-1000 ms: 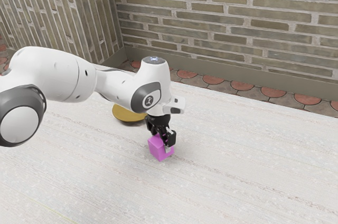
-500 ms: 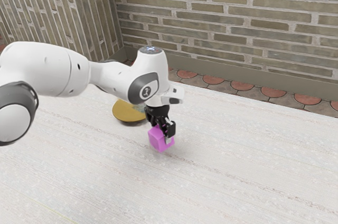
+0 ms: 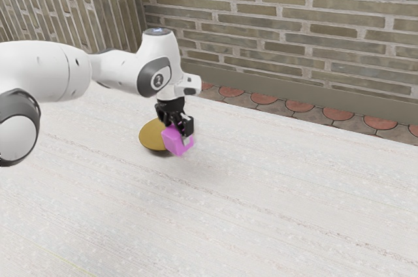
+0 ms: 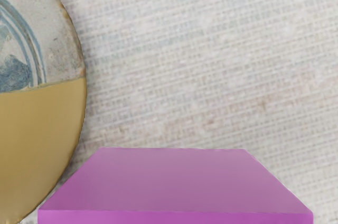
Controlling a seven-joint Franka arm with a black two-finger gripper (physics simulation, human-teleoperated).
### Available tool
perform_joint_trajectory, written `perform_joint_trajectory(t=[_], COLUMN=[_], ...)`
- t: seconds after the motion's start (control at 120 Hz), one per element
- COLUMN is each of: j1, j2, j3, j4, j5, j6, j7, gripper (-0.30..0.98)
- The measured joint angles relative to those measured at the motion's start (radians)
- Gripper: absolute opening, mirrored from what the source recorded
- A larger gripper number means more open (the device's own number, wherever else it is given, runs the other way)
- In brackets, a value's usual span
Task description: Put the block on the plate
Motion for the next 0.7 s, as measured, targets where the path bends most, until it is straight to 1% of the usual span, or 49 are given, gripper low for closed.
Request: perform_joint_trajectory(t=[0.108, 0.192, 0.333, 0.492, 0.7], j1=[0.062, 0.133, 0.198, 0.233, 0.296], j2=[0.016, 0.039, 0.082, 0.138, 0.192], j3=[-0.033, -0.092, -0.149, -0.176, -0.246], j4=[0.029, 0.063, 0.121, 0.209, 0.273], j5=[0.017, 0.045, 0.095, 0.156, 0.24], j6=[-0.019, -0.032, -0.052, -0.089, -0.128], j7=[0.014, 0.024, 0.042, 0.064, 0.095], gripper=[0.38, 0.38, 0.38, 0.38, 0.38])
